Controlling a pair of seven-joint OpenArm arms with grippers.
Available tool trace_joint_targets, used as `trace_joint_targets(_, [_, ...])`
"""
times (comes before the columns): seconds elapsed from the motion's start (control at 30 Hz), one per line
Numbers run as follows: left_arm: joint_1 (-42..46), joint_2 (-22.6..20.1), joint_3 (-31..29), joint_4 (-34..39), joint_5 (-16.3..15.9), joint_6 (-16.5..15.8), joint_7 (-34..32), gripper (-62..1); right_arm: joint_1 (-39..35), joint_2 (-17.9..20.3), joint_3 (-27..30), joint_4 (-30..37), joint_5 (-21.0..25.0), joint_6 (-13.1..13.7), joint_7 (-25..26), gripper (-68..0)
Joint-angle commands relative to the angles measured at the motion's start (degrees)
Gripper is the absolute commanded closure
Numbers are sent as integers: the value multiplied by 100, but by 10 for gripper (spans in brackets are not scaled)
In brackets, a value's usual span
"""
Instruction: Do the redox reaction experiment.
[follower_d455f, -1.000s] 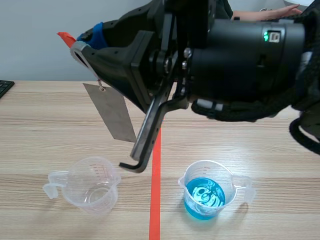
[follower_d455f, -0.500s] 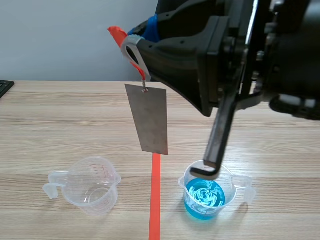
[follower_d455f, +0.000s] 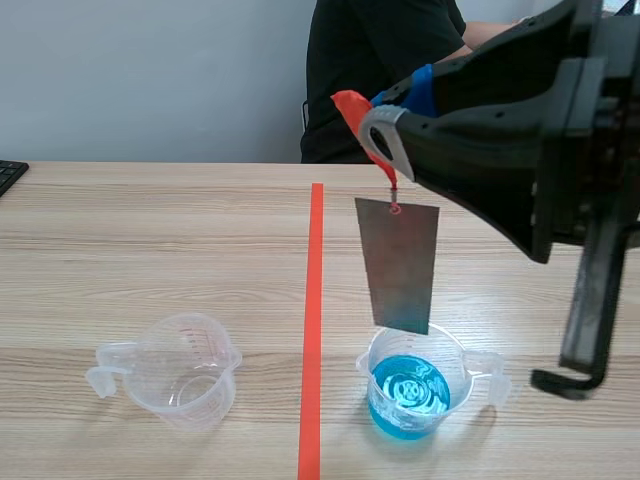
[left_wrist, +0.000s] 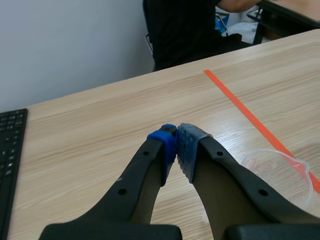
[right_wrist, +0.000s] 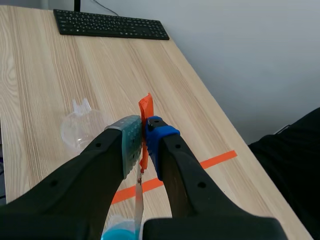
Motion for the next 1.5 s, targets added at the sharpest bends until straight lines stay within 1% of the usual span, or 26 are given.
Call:
trace_joint_targets(0.0, [-59, -68, 55, -28, -55, -9, -79, -32, -39, 61, 192, 24, 83, 31, 20, -15])
trace_joint_targets(0.07, [-142, -109, 195, -129, -17, -9, -81, -32, -140, 61, 481, 24, 223, 31, -2, -15])
trace_joint_targets(0.13, [-221, -149, 284, -260, -17, -9, -81, -32, -181, 61, 706, 24, 468, 31, -87, -15])
trace_joint_targets(0.27, [-337, -173, 317, -540, -22, -9, -192, -32, -271, 61, 960, 24, 800, 31, -286, -15])
trace_joint_targets(0.33, [-389, -177, 317, -651, -22, -9, -236, -32, -271, 61, 1019, 24, 863, 31, -402, -15])
trace_joint_targets(0.43, [-411, -195, 317, -789, -22, -9, -302, -32, -269, 61, 1045, 24, 966, 31, -428, -15])
trace_joint_targets(0.63, [-409, -293, 323, -881, -24, -9, -299, -41, -269, 61, 1045, 24, 970, 31, -463, -15])
trace_joint_targets(0.73, [-411, -411, 452, -881, -26, -9, -345, -41, -269, 61, 1045, 24, 968, 31, -468, -15])
trace_joint_targets(0.93, [-509, -684, 1163, -870, 0, -9, -479, -42, -269, 61, 1045, 24, 973, 31, -468, -15])
trace_joint_targets(1.03, [-780, -686, 1582, -870, 227, -9, -490, -42, -269, 61, 1045, 24, 973, 31, -468, -15])
trace_joint_targets(1.13, [-1067, -686, 2031, -870, 385, -9, -496, -42, -269, 61, 1045, 24, 973, 31, -468, -15])
trace_joint_targets(1.37, [-1652, -684, 3032, -870, 459, -9, -538, -43, -269, 59, 1045, 24, 973, 31, -466, -15])
trace_joint_targets(1.47, [-1862, -684, 3510, -870, 776, -9, -551, -43, -269, 59, 1045, 24, 973, 31, -466, -15])
